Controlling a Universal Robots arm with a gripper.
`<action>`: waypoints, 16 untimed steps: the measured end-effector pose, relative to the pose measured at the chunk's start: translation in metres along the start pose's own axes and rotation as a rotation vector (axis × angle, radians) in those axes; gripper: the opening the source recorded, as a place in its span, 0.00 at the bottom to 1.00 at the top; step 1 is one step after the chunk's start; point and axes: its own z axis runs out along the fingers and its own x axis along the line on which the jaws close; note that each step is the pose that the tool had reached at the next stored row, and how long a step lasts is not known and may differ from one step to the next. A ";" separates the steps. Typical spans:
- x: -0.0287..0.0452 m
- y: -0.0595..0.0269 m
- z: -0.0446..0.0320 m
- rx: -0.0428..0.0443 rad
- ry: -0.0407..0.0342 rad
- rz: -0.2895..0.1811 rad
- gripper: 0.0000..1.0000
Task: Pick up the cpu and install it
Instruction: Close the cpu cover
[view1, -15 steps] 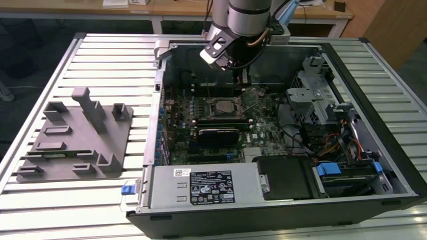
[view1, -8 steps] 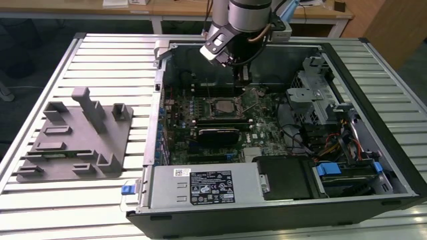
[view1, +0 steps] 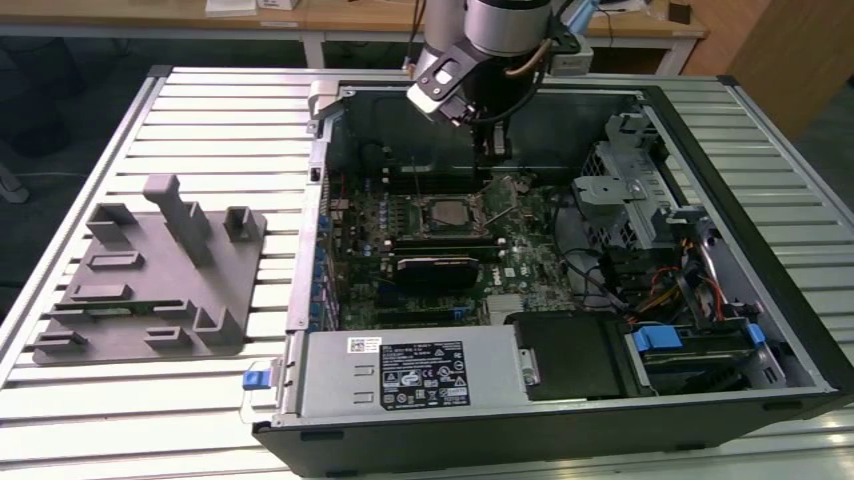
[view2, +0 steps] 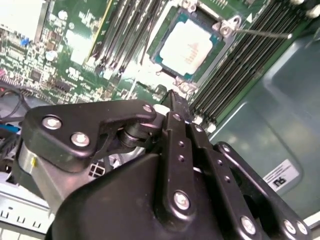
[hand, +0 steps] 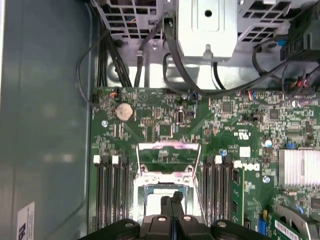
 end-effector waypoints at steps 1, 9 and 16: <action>0.0000 0.0020 0.0000 0.0001 -0.0001 0.000 0.11; 0.0000 0.0193 0.0005 0.0002 -0.0002 0.000 0.11; 0.0000 0.0349 0.0010 0.0001 0.0000 0.000 0.11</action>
